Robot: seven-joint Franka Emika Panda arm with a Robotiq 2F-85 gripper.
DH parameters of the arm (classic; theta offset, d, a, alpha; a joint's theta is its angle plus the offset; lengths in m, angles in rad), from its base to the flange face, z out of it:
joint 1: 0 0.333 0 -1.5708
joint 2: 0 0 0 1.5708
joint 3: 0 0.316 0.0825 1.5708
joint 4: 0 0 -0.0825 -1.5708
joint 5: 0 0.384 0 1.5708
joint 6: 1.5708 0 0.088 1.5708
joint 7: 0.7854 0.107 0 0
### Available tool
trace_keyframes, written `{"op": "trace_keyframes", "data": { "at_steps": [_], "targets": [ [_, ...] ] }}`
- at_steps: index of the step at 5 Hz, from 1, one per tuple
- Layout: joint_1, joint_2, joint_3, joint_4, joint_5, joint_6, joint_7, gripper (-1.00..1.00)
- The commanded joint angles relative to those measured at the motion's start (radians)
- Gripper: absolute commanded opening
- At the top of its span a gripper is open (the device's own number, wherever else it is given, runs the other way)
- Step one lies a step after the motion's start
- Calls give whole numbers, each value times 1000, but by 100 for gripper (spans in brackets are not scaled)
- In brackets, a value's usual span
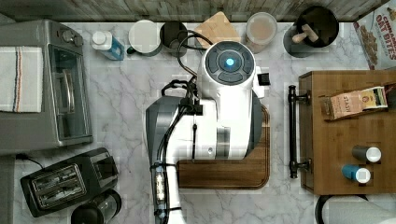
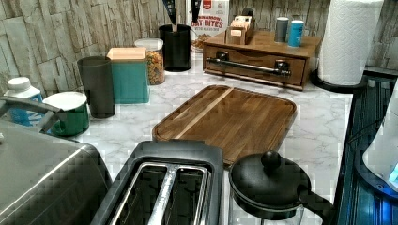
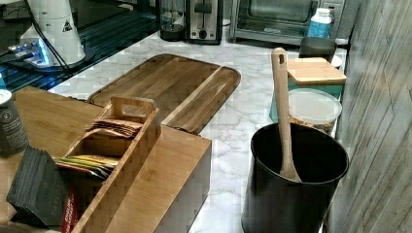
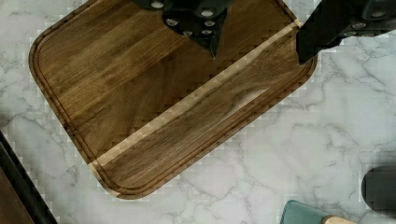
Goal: Open the drawer.
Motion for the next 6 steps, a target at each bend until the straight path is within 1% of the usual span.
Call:
{"op": "trace_keyframes", "data": {
  "at_steps": [1,2,3,4,5,6],
  "targets": [
    [-1,0,2,-8,3,0,-1,100],
    [-15,-31,-12,-52,-15,-6,-140,100],
    [-40,-111,-34,-212,-82,138,-300,100],
    [-79,-95,-64,-204,-84,132,-463,100],
    [-102,-100,-103,-231,-137,179,-585,100],
    [-124,-111,-133,-283,-185,288,-670,100]
  ]
}}
